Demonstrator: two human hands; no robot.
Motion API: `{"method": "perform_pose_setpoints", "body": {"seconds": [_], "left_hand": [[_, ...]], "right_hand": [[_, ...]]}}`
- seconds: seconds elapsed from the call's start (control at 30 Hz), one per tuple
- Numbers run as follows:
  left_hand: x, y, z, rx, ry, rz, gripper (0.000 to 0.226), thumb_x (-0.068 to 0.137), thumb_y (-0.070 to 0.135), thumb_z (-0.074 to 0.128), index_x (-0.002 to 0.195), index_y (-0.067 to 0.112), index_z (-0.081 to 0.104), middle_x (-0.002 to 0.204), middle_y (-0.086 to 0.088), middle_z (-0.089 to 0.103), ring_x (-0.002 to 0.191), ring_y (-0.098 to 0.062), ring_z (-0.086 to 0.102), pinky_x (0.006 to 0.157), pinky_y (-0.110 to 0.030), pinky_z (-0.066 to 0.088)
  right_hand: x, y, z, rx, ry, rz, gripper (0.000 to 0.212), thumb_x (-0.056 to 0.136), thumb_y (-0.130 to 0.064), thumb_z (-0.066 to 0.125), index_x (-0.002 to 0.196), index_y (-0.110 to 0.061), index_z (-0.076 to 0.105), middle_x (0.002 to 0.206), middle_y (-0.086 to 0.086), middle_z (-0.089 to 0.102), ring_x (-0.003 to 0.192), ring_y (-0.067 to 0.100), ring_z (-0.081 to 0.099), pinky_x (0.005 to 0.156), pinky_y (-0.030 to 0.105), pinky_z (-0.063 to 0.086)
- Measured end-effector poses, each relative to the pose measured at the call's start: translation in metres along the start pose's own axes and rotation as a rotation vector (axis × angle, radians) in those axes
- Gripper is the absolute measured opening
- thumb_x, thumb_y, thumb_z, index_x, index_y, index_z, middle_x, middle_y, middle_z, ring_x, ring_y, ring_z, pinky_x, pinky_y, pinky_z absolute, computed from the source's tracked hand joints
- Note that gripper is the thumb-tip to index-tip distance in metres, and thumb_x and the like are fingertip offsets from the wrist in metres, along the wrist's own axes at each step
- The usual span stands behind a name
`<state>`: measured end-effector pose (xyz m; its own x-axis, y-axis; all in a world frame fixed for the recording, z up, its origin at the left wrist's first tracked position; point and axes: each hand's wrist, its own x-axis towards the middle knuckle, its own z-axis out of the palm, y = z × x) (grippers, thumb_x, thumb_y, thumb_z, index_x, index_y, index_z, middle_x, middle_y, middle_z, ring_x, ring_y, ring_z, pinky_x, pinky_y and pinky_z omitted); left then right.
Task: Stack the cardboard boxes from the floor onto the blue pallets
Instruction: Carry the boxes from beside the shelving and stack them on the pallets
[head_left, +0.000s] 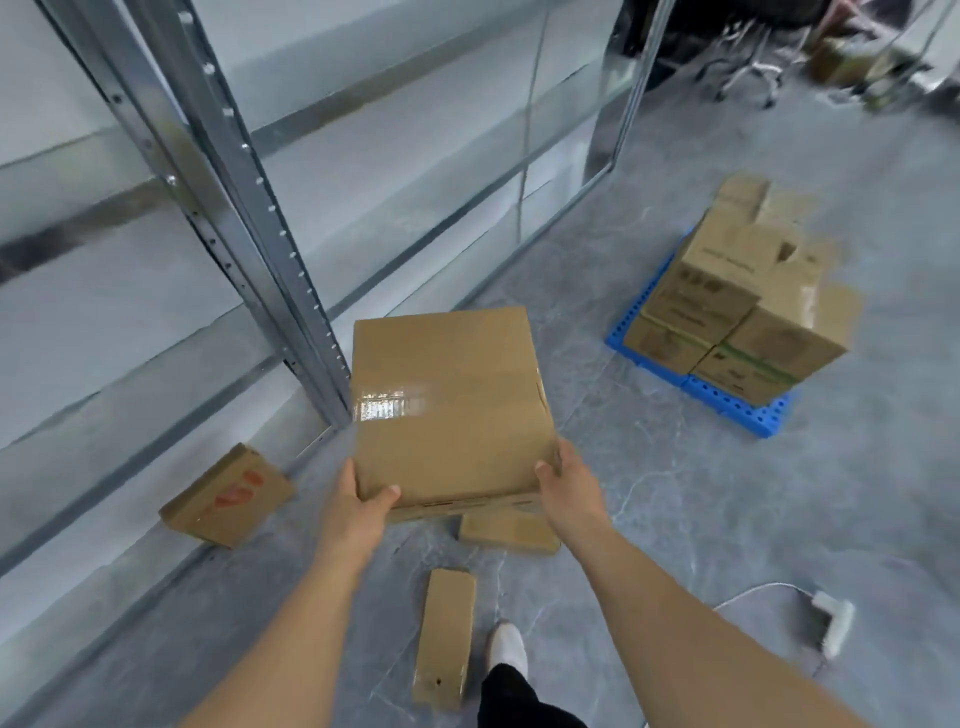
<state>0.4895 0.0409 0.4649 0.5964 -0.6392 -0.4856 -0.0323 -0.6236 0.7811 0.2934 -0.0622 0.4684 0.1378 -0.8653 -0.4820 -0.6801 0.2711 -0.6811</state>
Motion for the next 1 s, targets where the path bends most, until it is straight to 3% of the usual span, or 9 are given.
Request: {"method": "perform_pose_setpoints", "body": {"seconds": [0.17,0.27,0.33,0.57,0.67,0.77,0.87,1.0], "left_hand": [[-0.020,0.038,0.035,0.060,-0.165,0.095,0.065,0.087,0.015,0.061,0.144,0.016,0.031,0.138,-0.008,0.049,0.123,-0.027,0.048,0.107,-0.044,0.036],[-0.032,0.056,0.061,0.116,-0.237,0.159,0.057,0.087,0.016,0.061,0.139,0.016,0.037,0.135,-0.008,0.052,0.117,-0.024,0.051,0.103,-0.039,0.038],[-0.041,0.066,0.079,0.146,-0.268,0.196,0.049,0.088,0.015,0.059,0.133,0.017,0.041,0.131,-0.005,0.054,0.111,-0.021,0.053,0.096,-0.034,0.040],[-0.048,0.122,0.162,0.243,-0.401,0.262,0.064,0.091,0.019,0.057,0.146,0.015,0.025,0.145,-0.005,0.041,0.131,-0.024,0.041,0.110,-0.044,0.032],[-0.047,0.151,0.210,0.283,-0.440,0.295,0.066,0.090,0.020,0.057,0.147,0.016,0.023,0.147,-0.005,0.038,0.132,-0.024,0.039,0.110,-0.044,0.032],[-0.047,0.184,0.266,0.323,-0.475,0.307,0.067,0.090,0.023,0.057,0.148,0.017,0.022,0.148,-0.003,0.037,0.133,-0.024,0.038,0.110,-0.044,0.032],[-0.048,0.213,0.324,0.348,-0.502,0.333,0.065,0.091,0.022,0.056,0.147,0.016,0.024,0.148,-0.005,0.038,0.132,-0.025,0.040,0.109,-0.044,0.033],[-0.052,0.249,0.391,0.336,-0.530,0.336,0.072,0.092,0.023,0.055,0.150,0.018,0.012,0.153,-0.003,0.028,0.138,-0.023,0.032,0.112,-0.039,0.029]], "right_hand": [[-0.036,0.026,-0.052,0.118,0.178,0.032,0.041,0.098,-0.020,0.038,0.138,-0.018,0.034,0.129,0.009,0.053,0.103,0.024,0.052,0.081,0.031,0.038],[-0.050,0.045,-0.079,0.175,0.266,0.060,0.040,0.097,-0.021,0.037,0.137,-0.021,0.035,0.119,0.004,0.053,0.090,0.016,0.044,0.078,0.032,0.037],[-0.055,0.056,-0.095,0.217,0.302,0.080,0.040,0.097,-0.020,0.037,0.137,-0.022,0.035,0.117,0.001,0.052,0.090,0.014,0.042,0.077,0.031,0.035],[-0.038,0.094,-0.168,0.303,0.410,0.161,0.043,0.098,-0.020,0.037,0.141,-0.019,0.032,0.129,0.006,0.051,0.101,0.022,0.049,0.084,0.034,0.040],[-0.021,0.111,-0.209,0.318,0.438,0.203,0.041,0.098,-0.021,0.036,0.139,-0.019,0.033,0.119,0.004,0.053,0.097,0.023,0.050,0.081,0.033,0.041],[-0.001,0.130,-0.257,0.332,0.480,0.228,0.041,0.098,-0.020,0.036,0.139,-0.018,0.034,0.127,0.006,0.052,0.106,0.025,0.051,0.083,0.033,0.039],[0.021,0.151,-0.305,0.369,0.522,0.238,0.040,0.097,-0.019,0.037,0.137,-0.019,0.036,0.115,0.003,0.054,0.093,0.020,0.048,0.078,0.031,0.038],[0.055,0.177,-0.363,0.394,0.563,0.234,0.039,0.097,-0.018,0.039,0.136,-0.018,0.037,0.100,-0.001,0.050,0.086,0.019,0.049,0.076,0.032,0.040]]}}
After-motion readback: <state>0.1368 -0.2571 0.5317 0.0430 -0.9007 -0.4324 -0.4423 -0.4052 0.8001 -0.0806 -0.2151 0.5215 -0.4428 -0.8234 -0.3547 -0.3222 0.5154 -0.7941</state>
